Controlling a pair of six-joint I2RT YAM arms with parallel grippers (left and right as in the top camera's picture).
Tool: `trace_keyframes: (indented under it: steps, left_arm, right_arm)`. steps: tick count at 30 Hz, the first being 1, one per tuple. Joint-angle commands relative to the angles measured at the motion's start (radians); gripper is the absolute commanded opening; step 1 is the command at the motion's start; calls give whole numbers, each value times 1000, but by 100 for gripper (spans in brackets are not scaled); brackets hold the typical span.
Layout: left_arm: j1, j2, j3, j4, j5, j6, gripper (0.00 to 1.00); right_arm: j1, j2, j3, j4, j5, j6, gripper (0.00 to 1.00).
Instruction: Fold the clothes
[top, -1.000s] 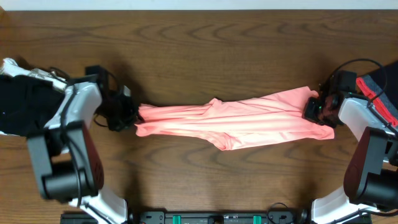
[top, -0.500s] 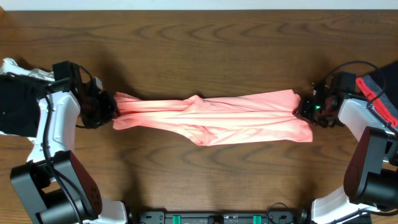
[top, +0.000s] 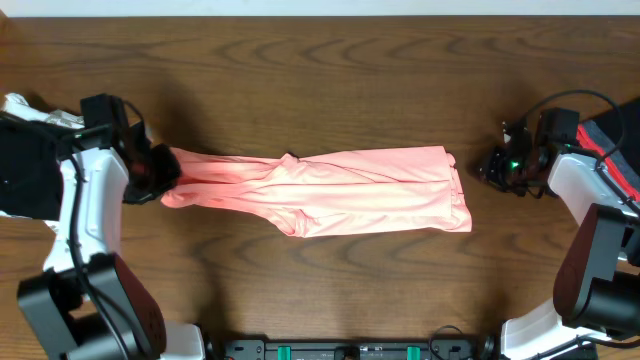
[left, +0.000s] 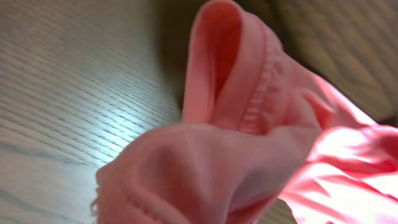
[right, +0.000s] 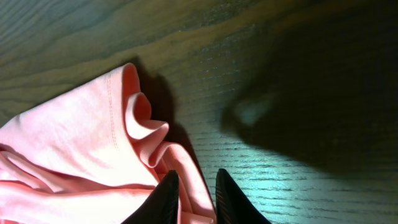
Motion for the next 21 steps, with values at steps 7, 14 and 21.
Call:
trace_keyframes:
  steps: [7, 14, 21]
  left_arm:
    - [-282, -76, 39, -2, -69, -113, 6]
    - [-501, -76, 39, 61, -79, -212, 6]
    - [-665, -74, 38, 142, -118, -318, 6]
  right_arm:
    - [-10, -18, 19, -14, -18, -21, 18]
    - [-11, -18, 19, -13, 1, -21, 18]
    - [-10, -18, 19, -13, 0, -21, 18]
